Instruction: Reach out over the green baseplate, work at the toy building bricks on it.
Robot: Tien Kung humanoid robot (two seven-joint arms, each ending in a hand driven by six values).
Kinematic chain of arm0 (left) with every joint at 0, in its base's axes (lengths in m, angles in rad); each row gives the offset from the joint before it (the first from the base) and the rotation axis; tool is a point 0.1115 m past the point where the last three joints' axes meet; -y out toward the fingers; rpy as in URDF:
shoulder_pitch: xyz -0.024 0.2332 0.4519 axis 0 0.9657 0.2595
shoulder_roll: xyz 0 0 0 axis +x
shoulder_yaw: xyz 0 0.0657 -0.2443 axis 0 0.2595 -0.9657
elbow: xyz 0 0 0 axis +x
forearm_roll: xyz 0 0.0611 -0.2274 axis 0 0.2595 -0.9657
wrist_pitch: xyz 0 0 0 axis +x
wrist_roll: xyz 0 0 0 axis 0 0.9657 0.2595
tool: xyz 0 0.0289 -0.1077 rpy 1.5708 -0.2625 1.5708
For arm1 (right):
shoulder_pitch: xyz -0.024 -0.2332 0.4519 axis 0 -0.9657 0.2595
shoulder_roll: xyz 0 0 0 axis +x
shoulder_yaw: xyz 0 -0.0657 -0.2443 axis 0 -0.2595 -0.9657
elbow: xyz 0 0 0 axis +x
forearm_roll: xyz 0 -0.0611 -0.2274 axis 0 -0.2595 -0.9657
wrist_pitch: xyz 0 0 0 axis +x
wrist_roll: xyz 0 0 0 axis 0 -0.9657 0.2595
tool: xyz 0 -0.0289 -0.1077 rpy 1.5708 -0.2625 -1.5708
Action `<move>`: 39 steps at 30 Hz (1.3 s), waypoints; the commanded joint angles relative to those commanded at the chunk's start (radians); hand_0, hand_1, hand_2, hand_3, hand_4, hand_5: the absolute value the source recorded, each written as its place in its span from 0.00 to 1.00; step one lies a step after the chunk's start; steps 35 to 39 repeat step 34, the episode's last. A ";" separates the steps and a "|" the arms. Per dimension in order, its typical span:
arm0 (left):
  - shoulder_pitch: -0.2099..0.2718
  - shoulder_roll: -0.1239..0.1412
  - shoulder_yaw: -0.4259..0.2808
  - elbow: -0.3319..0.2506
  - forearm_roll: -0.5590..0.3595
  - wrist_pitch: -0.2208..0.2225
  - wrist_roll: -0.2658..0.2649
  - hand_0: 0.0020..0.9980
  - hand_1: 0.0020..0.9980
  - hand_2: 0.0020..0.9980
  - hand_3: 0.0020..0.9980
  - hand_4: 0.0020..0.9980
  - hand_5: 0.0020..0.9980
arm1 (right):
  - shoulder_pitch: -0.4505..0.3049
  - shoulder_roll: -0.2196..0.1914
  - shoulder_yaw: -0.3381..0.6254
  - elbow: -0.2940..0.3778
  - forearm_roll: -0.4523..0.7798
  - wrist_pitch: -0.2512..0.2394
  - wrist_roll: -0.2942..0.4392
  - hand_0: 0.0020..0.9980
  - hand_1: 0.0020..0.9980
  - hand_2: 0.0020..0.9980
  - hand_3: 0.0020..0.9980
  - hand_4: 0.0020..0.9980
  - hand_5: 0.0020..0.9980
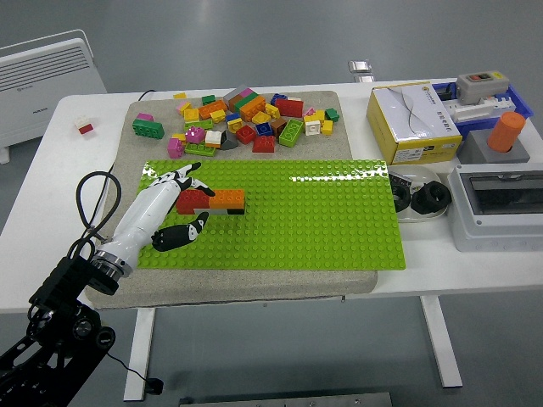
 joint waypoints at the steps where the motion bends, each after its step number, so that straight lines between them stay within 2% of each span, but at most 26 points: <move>1: 0.000 0.005 -0.001 0.000 -0.001 0.003 -0.002 0.96 0.95 0.95 0.60 0.61 0.03 | 0.000 -0.001 0.000 0.015 0.000 0.011 -0.007 0.66 0.62 0.68 0.69 0.72 0.96; 4: 0.002 0.007 -0.003 0.002 -0.005 0.009 -0.006 0.96 0.95 0.95 0.60 0.61 0.03 | -0.001 -0.002 0.000 0.036 0.000 0.032 -0.018 0.66 0.62 0.68 0.69 0.72 0.96; 7: 0.008 -0.003 -0.006 0.001 -0.009 0.015 -0.010 0.96 0.95 0.95 0.59 0.61 0.04 | -0.004 -0.001 0.000 0.043 0.000 0.042 -0.020 0.66 0.62 0.69 0.70 0.72 0.96; 11: 0.007 -0.016 0.002 0.002 -0.009 0.016 -0.010 0.96 0.95 0.95 0.59 0.61 0.04 | -0.005 0.002 0.000 0.045 0.000 0.048 -0.021 0.66 0.62 0.69 0.70 0.72 0.96; 16: 0.002 -0.017 0.001 0.008 0.000 0.015 -0.009 0.96 0.95 0.95 0.59 0.60 0.04 | -0.006 0.005 0.000 0.030 0.000 0.041 -0.005 0.66 0.62 0.69 0.70 0.71 0.97; 19: 0.000 -0.015 -0.011 0.013 0.016 0.018 -0.007 0.96 0.95 0.95 0.58 0.59 0.03 | -0.006 0.005 0.000 -0.017 0.000 0.002 0.015 0.66 0.62 0.70 0.73 0.71 1.00; 23: -0.004 -0.016 -0.007 0.013 0.025 0.023 -0.009 0.96 0.95 0.95 0.58 0.59 0.03 | -0.005 0.003 0.000 -0.038 0.000 -0.047 -0.028 0.66 0.62 0.70 0.73 0.71 1.00; 24: -0.004 -0.017 -0.009 0.015 0.028 0.025 -0.010 0.96 0.95 0.95 0.58 0.58 0.02 | -0.004 0.004 0.000 -0.041 0.000 -0.054 -0.033 0.68 0.64 0.71 0.80 0.77 1.00; 26: -0.005 -0.016 -0.014 0.020 0.034 0.027 -0.012 0.96 0.95 0.95 0.58 0.58 0.02 | -0.004 0.005 0.000 -0.043 0.000 -0.060 -0.037 0.68 0.64 0.71 0.80 0.77 1.00; 29: -0.012 -0.007 -0.032 0.034 0.049 0.032 -0.018 0.96 0.95 0.95 0.58 0.58 0.02 | -0.004 0.006 0.000 -0.045 0.000 -0.069 -0.039 0.68 0.64 0.71 0.80 0.77 1.00; 30: -0.017 -0.001 -0.039 0.041 0.056 0.032 -0.019 0.96 0.96 0.96 0.58 0.56 0.00 | -0.003 0.007 0.000 -0.045 0.000 -0.071 -0.037 0.68 0.63 0.71 0.78 0.74 1.00; 34: -0.057 0.029 -0.072 0.084 0.111 0.019 -0.005 0.96 0.96 0.96 0.58 0.56 0.00 | 0.004 0.001 0.000 -0.045 0.000 -0.070 -0.024 0.68 0.63 0.71 0.78 0.74 1.00; 39: -0.057 0.029 -0.072 0.084 0.111 0.019 -0.005 0.96 0.96 0.96 0.58 0.56 0.00 | 0.004 0.001 0.000 -0.045 0.000 -0.070 -0.024 0.68 0.63 0.71 0.78 0.74 1.00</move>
